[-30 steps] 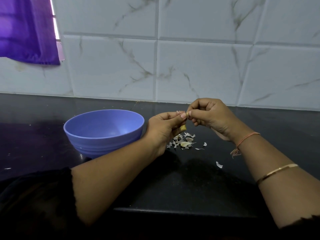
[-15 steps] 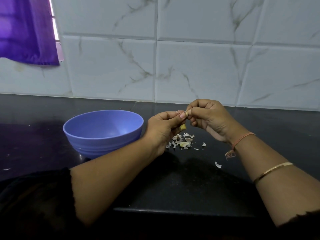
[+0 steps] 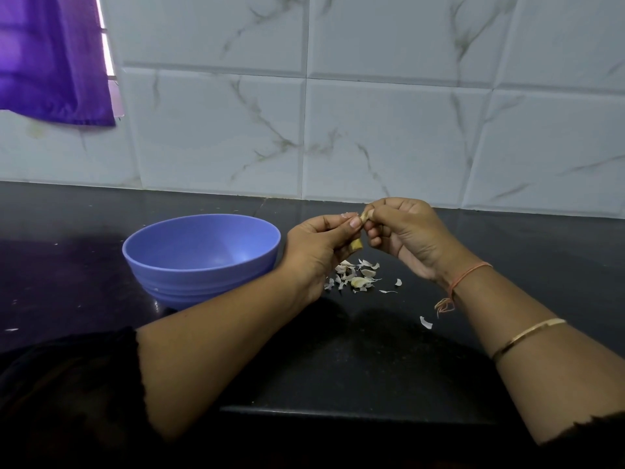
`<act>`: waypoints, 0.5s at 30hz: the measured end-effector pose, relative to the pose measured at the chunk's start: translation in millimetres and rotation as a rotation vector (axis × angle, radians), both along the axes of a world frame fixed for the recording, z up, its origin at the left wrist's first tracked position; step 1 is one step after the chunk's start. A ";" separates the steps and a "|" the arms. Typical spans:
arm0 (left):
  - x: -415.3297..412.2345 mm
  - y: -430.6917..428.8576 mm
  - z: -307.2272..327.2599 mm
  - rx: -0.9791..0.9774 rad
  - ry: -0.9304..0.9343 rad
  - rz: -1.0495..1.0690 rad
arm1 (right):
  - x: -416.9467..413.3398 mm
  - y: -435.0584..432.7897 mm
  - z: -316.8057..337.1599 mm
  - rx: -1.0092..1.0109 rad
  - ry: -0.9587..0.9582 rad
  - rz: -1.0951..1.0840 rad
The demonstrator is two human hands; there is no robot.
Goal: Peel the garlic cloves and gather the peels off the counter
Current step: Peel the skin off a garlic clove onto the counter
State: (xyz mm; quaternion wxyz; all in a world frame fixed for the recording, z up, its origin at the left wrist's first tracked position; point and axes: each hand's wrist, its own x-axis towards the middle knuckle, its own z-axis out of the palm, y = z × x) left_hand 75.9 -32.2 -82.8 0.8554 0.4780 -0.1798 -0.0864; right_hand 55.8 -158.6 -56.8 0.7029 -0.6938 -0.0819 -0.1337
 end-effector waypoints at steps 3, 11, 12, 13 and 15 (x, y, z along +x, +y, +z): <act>3.1 -0.3 -1.4 -0.023 0.013 -0.005 | 0.2 1.9 -0.7 0.042 0.005 0.009; 4.8 -0.6 -2.2 -0.028 0.015 0.009 | 3.2 3.5 -4.4 -0.082 0.064 -0.122; 5.2 -0.7 -2.5 -0.027 0.013 0.009 | 3.5 3.6 -4.7 -0.113 0.070 -0.135; 5.6 -0.7 -2.8 -0.025 0.011 0.011 | 3.8 3.6 -5.0 -0.135 0.075 -0.142; 6.0 -0.6 -3.0 -0.022 0.008 0.013 | 5.1 3.8 -5.6 -0.163 0.088 -0.151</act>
